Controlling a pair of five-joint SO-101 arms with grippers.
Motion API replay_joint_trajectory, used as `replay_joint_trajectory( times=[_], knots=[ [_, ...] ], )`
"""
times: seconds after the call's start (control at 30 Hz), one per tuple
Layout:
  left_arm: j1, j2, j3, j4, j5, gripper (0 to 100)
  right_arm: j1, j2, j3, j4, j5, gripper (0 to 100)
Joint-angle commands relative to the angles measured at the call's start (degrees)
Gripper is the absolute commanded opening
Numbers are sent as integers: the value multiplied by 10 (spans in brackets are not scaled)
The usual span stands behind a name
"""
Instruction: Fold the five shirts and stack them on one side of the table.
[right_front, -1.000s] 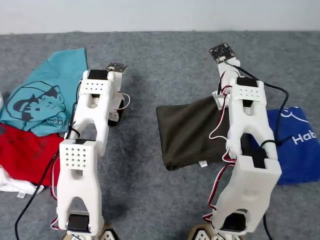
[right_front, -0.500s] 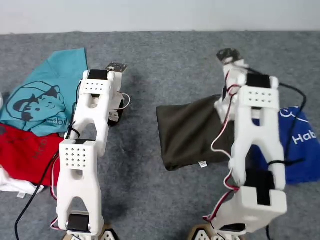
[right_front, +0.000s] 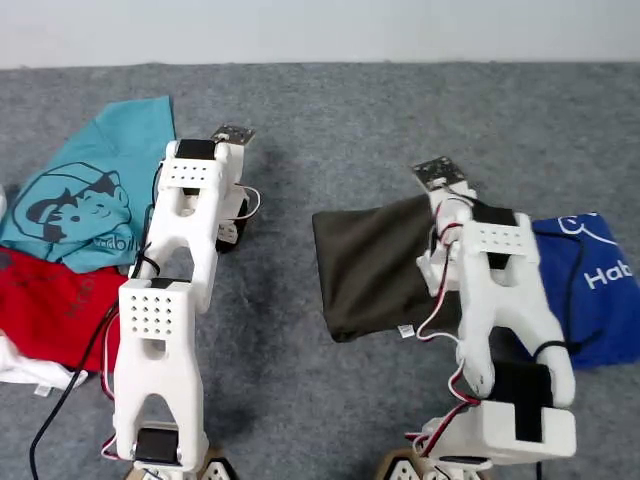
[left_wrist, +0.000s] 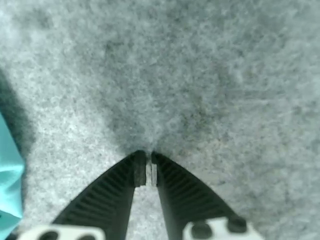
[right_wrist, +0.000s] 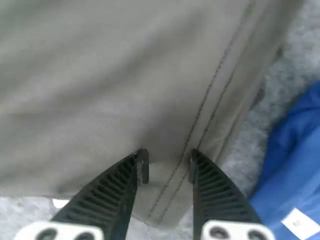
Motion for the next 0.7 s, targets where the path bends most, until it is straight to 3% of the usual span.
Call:
replay_joint_trajectory(
  times=[0.0, 0.27, 0.67],
  knots=[
    [9, 19, 10, 11, -4, 41, 38, -24, -1, -9, 56, 143],
    [9, 19, 10, 11, -4, 41, 61, -30, 11, -63, 108, 143],
    [9, 19, 10, 11, -4, 41, -43, -258, 59, 103, 27, 143]
  ],
)
